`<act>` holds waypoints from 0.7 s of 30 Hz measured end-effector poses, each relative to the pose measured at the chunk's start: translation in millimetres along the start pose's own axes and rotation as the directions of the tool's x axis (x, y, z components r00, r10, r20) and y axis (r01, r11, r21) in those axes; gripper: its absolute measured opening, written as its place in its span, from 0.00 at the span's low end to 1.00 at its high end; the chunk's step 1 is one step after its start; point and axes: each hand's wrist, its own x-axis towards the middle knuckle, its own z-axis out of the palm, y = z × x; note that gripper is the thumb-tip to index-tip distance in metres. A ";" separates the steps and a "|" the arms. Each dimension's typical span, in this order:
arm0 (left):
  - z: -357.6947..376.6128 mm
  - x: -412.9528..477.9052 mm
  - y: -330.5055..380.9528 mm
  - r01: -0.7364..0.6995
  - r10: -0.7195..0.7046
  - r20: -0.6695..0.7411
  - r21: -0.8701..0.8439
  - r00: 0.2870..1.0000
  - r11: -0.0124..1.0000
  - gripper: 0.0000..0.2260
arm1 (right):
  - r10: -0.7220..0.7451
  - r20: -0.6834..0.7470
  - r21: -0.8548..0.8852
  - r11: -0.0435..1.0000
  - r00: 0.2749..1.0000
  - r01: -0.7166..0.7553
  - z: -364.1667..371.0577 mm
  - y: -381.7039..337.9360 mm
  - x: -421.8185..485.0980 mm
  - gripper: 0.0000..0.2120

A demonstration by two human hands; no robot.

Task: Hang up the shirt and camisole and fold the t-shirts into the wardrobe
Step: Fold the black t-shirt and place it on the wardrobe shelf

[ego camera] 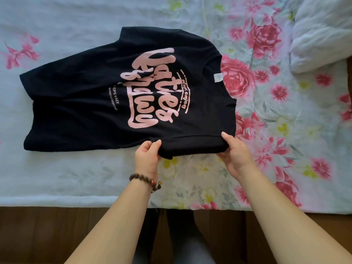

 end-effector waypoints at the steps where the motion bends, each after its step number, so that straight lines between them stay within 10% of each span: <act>1: -1.2 -1.4 -1.9 0.013 -0.012 -0.009 0.041 1.000 0.999 0.10 | 0.020 0.013 -0.037 0.999 1.000 -0.019 -0.8 1.9 -1.0 0.08; 8: -19.4 -19.4 -10.7 0.190 -0.202 0.042 0.199 0.978 0.961 0.15 | 0.085 0.064 -0.346 0.936 0.994 -0.058 -18.0 11.8 -13.7 0.08; 21: -47.3 -42.3 -19.5 0.351 -0.388 0.173 0.210 0.905 0.912 0.07 | 0.156 0.172 -0.198 0.973 0.973 -0.121 -17.5 38.6 -35.7 0.13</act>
